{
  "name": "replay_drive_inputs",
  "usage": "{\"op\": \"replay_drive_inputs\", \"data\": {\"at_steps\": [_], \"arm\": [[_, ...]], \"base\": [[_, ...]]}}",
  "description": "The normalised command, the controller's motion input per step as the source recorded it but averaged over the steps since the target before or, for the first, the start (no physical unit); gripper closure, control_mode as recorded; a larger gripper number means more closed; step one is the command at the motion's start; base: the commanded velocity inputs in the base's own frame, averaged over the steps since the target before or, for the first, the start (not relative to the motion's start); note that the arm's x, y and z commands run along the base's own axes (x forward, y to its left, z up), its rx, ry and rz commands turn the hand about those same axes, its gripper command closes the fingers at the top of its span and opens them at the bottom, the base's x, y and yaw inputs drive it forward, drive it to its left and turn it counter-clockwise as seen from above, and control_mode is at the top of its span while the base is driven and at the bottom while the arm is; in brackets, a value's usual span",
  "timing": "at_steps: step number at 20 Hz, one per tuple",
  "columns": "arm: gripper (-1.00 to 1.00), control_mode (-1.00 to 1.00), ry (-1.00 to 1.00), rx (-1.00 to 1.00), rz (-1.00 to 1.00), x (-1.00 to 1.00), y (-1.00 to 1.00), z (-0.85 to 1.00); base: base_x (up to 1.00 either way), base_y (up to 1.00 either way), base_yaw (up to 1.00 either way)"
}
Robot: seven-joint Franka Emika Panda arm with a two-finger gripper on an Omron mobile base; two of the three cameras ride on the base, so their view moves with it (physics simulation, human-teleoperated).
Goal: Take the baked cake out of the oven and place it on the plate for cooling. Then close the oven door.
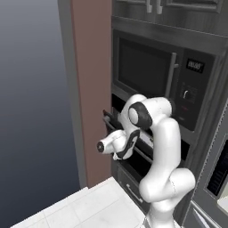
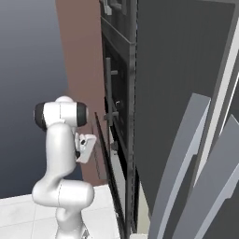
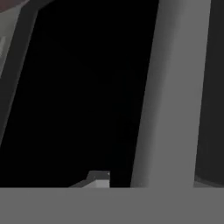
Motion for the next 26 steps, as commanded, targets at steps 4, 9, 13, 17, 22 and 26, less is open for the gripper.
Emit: {"op": "replay_drive_inputs", "data": {"at_steps": [4,9,13,17,22,26], "arm": [[1.0,-1.0,0.12,0.0,0.11,-0.53,1.0,-0.62],[1.0,-1.0,0.12,0.0,0.11,-0.53,0.99,-0.67],[1.0,-1.0,0.13,0.0,0.11,-0.49,0.92,-0.7],[1.0,-1.0,0.15,0.0,0.1,-0.4,0.85,-0.78],[1.0,-1.0,0.18,0.0,0.08,-0.28,0.68,-0.87],[-1.0,-1.0,0.08,0.0,0.04,-0.38,0.4,-0.51]], "base": [[0.0,0.0,0.0],[0.0,0.0,0.0],[0.0,0.0,0.0],[0.0,0.0,0.0],[0.0,0.0,0.0],[0.0,0.0,0.0]]}}
